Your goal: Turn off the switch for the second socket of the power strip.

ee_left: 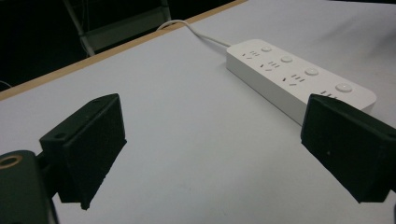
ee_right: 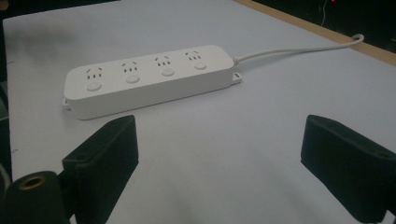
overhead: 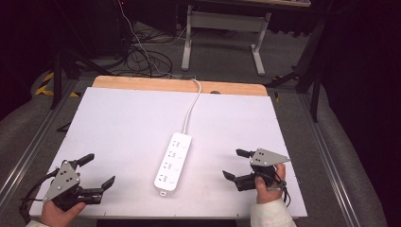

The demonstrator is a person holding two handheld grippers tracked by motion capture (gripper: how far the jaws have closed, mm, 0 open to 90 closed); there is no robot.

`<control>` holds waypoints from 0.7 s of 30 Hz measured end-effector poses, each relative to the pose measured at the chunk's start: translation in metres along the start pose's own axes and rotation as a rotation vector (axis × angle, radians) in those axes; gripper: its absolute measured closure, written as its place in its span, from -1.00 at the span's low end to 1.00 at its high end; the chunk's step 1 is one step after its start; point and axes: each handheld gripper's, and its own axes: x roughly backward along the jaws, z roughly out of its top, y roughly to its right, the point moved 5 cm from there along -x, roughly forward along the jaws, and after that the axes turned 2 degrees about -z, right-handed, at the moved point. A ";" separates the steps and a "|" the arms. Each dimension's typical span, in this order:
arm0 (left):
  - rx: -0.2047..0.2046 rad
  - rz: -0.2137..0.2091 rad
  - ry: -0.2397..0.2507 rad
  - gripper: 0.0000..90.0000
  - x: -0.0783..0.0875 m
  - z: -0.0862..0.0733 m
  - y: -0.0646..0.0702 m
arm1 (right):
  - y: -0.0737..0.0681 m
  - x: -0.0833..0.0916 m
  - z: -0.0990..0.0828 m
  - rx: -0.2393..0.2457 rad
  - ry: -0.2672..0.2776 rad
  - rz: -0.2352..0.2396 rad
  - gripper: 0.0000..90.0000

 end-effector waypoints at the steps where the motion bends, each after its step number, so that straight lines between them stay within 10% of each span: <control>1: -0.014 0.015 -0.014 -0.86 -0.001 0.000 0.000 | 0.001 0.001 -0.001 -0.003 0.006 -0.009 -0.73; 21: 0.002 -0.032 -0.029 -0.93 -0.001 -0.003 0.005 | 0.009 0.013 -0.043 -0.066 -0.049 -0.041 -0.76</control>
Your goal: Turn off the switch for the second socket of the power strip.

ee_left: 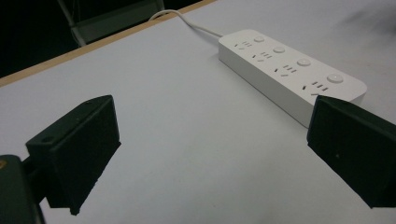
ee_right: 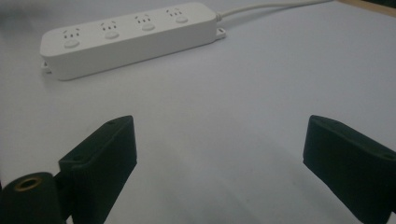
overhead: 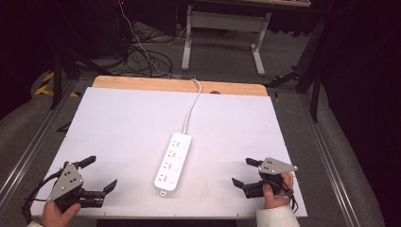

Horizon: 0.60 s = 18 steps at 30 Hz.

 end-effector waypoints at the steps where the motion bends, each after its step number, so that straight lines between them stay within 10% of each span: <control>1: 0.002 -0.003 0.002 -0.93 0.001 -0.001 0.001 | 0.000 0.000 -0.002 -0.002 -0.009 0.000 -0.76; 18: -0.014 0.020 0.001 -0.93 0.000 -0.003 -0.002 | -0.001 0.003 -0.004 0.004 -0.007 -0.015 -0.76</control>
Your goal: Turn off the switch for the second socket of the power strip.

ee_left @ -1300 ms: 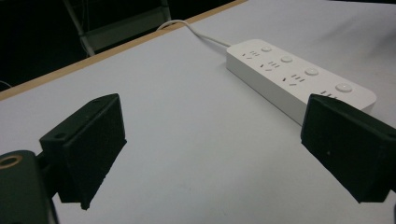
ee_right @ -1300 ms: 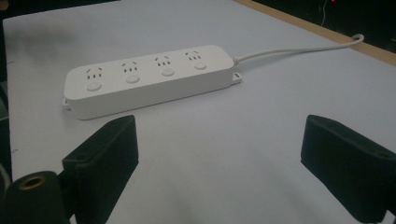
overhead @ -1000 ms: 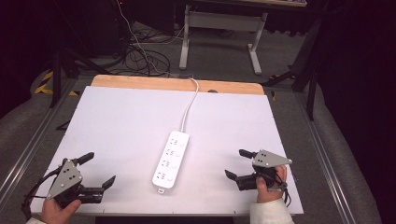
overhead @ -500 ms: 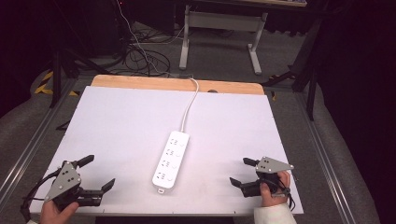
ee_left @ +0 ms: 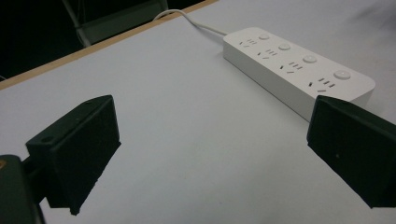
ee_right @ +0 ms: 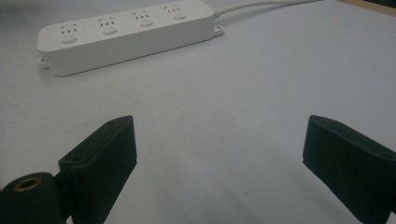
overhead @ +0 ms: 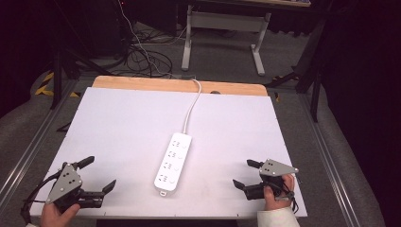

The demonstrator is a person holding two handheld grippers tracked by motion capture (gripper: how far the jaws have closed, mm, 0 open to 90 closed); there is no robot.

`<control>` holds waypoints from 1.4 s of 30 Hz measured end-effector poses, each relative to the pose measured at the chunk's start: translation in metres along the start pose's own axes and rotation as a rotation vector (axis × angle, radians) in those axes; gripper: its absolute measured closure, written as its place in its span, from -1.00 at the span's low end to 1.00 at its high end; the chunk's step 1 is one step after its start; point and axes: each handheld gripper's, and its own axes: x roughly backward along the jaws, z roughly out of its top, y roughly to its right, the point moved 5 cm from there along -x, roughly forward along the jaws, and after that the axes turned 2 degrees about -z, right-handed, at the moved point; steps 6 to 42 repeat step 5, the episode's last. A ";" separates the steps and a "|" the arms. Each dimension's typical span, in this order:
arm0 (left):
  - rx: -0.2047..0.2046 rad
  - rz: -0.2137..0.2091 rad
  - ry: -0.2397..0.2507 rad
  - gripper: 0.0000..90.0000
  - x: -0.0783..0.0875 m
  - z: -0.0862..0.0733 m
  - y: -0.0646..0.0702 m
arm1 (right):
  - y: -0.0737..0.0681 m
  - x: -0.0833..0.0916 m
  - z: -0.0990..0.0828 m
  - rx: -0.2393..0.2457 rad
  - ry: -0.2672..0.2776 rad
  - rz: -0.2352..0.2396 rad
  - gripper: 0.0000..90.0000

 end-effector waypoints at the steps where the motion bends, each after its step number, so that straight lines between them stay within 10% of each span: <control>1: -0.003 0.002 0.000 -0.93 0.000 0.000 0.000 | 0.000 0.000 0.000 0.000 0.002 0.000 -0.76; 42: -0.004 -0.001 -0.003 -0.93 -0.001 0.000 0.000 | 0.000 0.001 0.000 0.004 0.005 -0.003 -0.76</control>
